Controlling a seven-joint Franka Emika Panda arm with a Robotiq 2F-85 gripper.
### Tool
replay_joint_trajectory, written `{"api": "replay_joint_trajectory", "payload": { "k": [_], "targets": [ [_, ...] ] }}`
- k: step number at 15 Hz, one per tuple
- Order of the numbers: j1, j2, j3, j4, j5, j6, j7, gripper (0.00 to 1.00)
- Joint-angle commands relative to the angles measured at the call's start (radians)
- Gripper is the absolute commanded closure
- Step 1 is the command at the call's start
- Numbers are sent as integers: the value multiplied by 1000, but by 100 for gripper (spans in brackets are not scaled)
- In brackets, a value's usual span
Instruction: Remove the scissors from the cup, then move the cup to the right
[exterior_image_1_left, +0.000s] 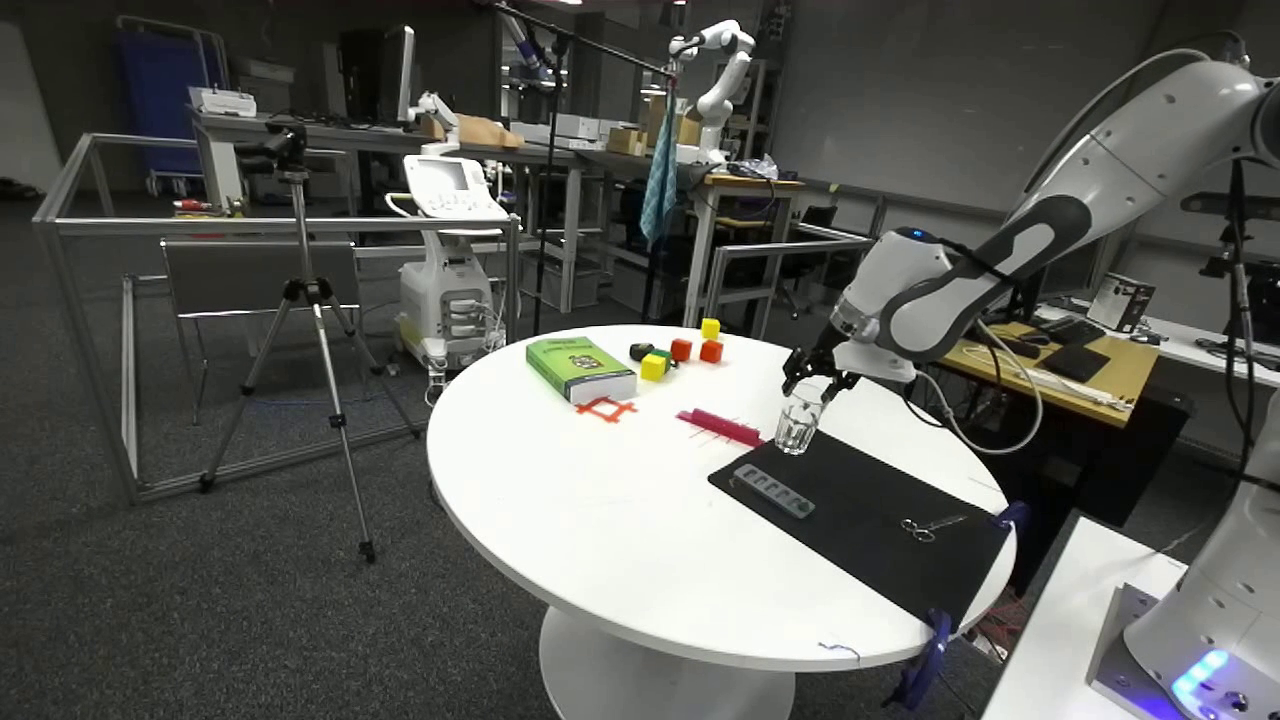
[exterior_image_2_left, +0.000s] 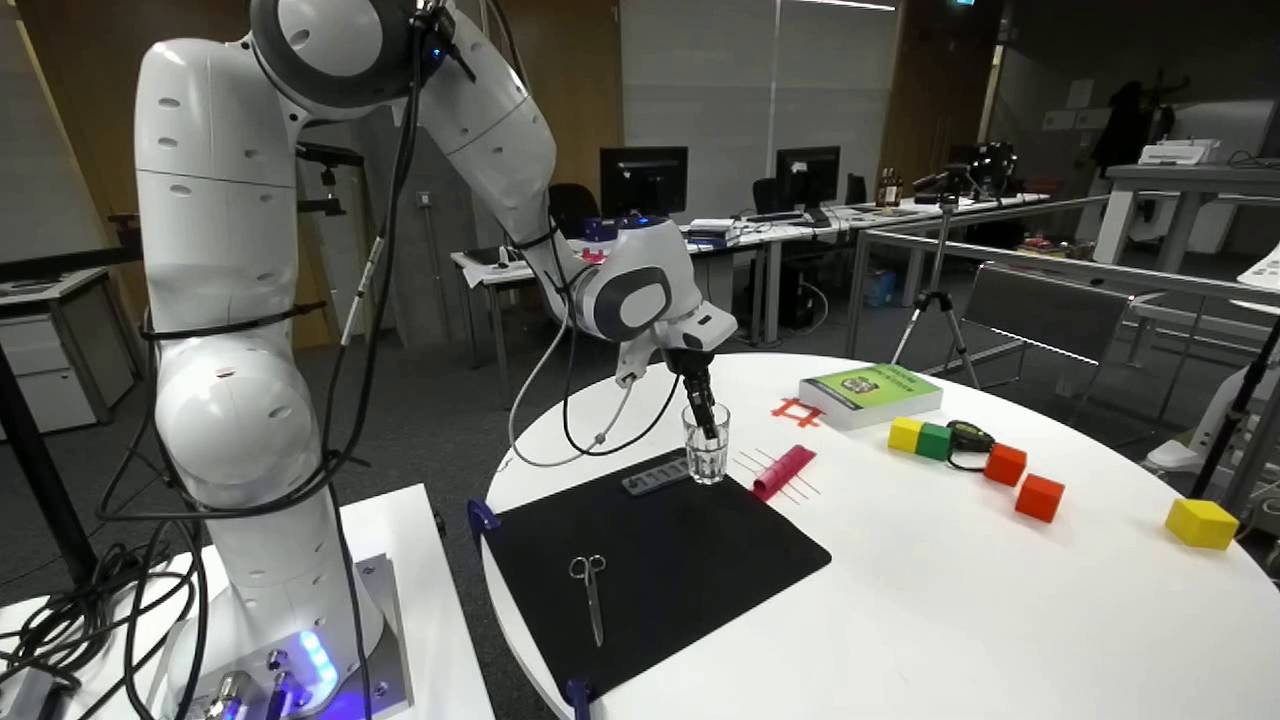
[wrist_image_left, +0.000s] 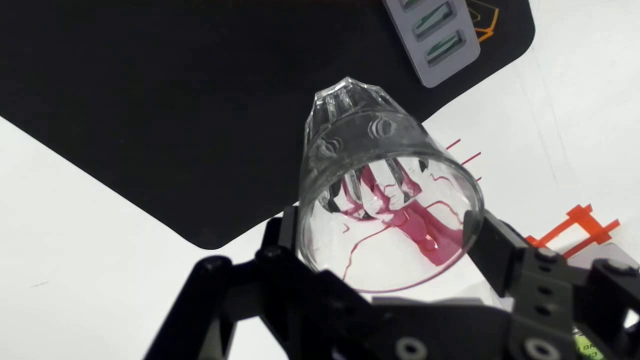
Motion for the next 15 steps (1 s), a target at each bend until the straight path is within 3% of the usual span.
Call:
{"api": "replay_joint_trajectory", "payload": {
  "k": [1,15],
  "targets": [
    [-29,-26,9,40,23,-57,-7,39],
    [-114,19,25,200,139,-136,-29,39]
  ]
}}
